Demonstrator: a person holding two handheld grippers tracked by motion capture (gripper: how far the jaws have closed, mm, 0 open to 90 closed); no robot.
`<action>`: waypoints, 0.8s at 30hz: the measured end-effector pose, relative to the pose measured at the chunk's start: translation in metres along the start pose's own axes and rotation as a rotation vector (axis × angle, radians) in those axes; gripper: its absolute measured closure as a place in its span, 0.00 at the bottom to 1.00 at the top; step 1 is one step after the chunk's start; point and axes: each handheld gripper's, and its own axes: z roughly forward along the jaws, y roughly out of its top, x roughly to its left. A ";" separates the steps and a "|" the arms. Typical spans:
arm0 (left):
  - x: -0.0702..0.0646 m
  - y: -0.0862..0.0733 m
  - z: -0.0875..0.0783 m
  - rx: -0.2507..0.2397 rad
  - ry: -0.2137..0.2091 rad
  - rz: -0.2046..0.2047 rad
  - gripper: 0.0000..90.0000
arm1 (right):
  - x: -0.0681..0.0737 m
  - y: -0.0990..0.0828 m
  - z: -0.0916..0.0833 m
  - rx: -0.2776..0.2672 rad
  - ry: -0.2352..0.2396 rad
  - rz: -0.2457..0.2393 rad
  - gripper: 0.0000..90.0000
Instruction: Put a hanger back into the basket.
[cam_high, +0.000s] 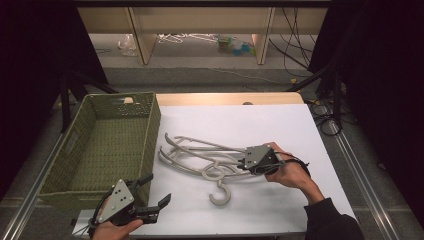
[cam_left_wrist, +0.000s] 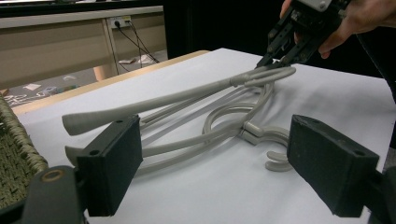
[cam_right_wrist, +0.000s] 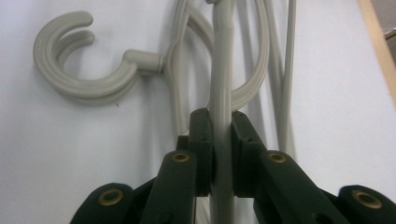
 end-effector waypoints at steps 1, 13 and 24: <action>0.000 0.000 0.000 0.000 -0.001 0.003 0.20 | 0.000 0.000 0.000 0.000 0.000 0.000 0.91; 0.000 0.002 0.000 -0.015 0.019 0.074 0.20 | 0.005 0.013 -0.031 -0.128 -0.020 -0.012 0.91; -0.014 0.009 0.009 -0.002 -0.014 0.138 0.23 | 0.038 0.016 -0.035 -0.158 0.112 -0.014 0.91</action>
